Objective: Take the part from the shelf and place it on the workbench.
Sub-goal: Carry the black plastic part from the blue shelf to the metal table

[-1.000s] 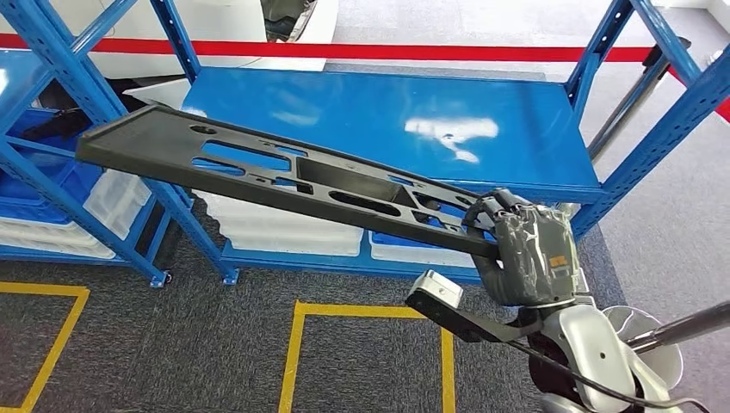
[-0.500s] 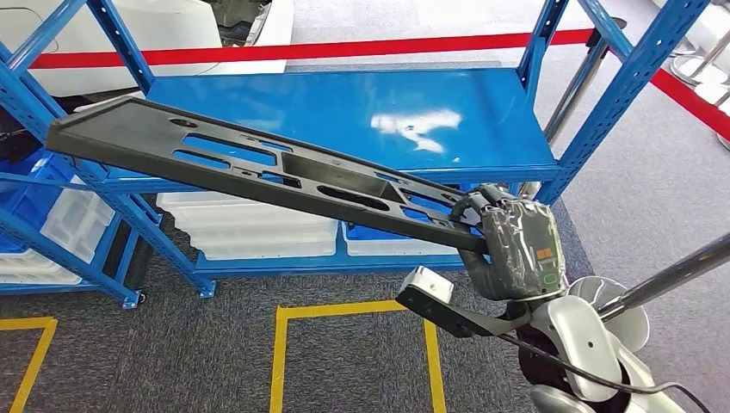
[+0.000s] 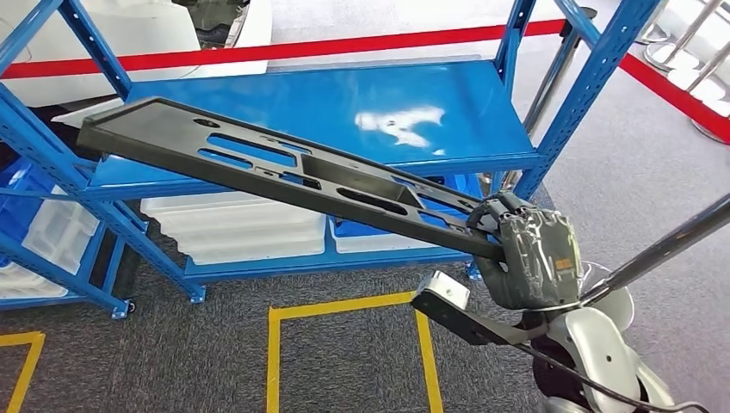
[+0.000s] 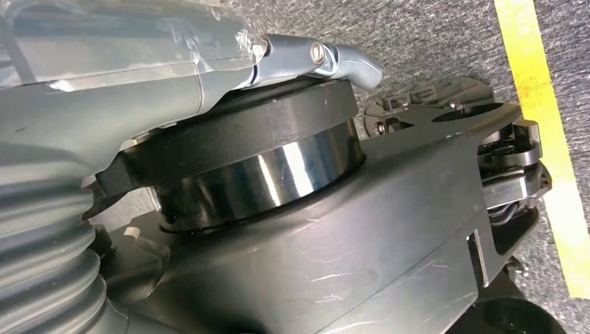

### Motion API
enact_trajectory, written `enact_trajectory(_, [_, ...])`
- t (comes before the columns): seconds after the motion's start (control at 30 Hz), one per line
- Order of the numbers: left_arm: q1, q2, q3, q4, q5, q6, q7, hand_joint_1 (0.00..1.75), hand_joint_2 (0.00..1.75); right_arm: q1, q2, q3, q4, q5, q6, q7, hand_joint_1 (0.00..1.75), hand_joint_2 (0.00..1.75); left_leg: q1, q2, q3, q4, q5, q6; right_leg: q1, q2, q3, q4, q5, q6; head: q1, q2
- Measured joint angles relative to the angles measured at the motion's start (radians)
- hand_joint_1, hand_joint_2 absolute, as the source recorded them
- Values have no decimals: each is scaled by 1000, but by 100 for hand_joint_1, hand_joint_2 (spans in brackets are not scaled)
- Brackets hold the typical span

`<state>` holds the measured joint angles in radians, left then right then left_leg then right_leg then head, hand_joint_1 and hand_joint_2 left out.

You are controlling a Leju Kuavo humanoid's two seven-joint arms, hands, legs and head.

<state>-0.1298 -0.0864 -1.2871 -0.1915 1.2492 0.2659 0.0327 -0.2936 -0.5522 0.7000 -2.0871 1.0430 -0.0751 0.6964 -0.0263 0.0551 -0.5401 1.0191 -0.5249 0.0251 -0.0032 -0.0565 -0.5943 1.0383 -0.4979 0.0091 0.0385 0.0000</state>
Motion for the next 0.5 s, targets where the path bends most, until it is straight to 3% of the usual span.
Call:
enact_trajectory(0.03, [0, 0, 0, 0, 0, 0, 0, 0, 175, 0, 0, 0, 0, 0, 0, 0, 175, 175, 0, 3, 1, -1, -2, -5, -3, 8, -1, -2, 3, -6, -2, 0])
enact_trajectory(0.1, [-1, 1, 0, 0, 0, 0, 0, 0, 175, -2, 0, 0, -1, 0, 0, 0, 175, 175, -1, -14, -7, 30, -28, -15, -10, 24, 1, -11, 9, -19, -8, 0])
enact_trajectory(0.2, [-4, 1, -1, 0, -2, -2, -4, 0, 175, -5, 0, 0, -1, -4, 0, 0, 175, 175, -2, -52, -76, 205, -121, -26, -10, 49, 2, -14, 14, -30, -26, 0])
enact_trajectory(0.23, [-5, 1, -2, -1, -2, -2, -7, 0, 175, -5, 0, 0, -1, -8, 0, 0, 175, 175, -3, -56, -96, 259, -139, -28, -9, 59, 3, -13, 13, -31, -29, 0])
enact_trajectory(0.27, [-6, 1, -2, -1, -3, -3, -8, 0, 175, -6, 0, 0, -1, -12, 0, 0, 175, 175, -3, -59, -104, 283, -139, -28, -8, 71, 3, -12, 13, -32, -32, 0])
enact_trajectory(0.3, [-7, 1, -2, -1, -3, -3, -10, 0, 175, -6, 0, 0, -1, -15, 0, 0, 175, 175, -3, -60, -95, 269, -120, -28, -8, 85, 3, -9, 13, -31, -34, 0])
enact_trajectory(0.33, [-7, 1, -2, -1, -4, -4, -10, 0, 175, -7, 0, 0, -1, -18, 0, 0, 175, 175, 0, -64, -73, 220, -86, -28, -9, 98, 4, -6, 12, -30, -37, 0])
enact_trajectory(0.4, [-5, 1, -3, -1, -5, -4, -10, 0, 175, -10, 0, 0, -1, -19, 0, 0, 175, 175, 11, -100, -23, 97, -25, -28, -8, 124, -2, 6, 9, -25, -43, 0])
enact_trajectory(0.47, [-4, 1, -4, -1, -6, -4, -10, 0, 175, -14, 0, 0, -1, -20, -1, 0, 175, 175, 17, -131, -3, 32, -10, -22, -7, 146, -17, 16, 10, -15, -45, 0])
enact_trajectory(0.5, [-5, 1, -4, -1, -6, -6, -10, 0, 175, -15, 0, 0, -1, -21, -1, 0, 175, 175, 15, -131, -4, 25, -12, -17, -8, 156, -24, 18, 14, -9, -44, 0])
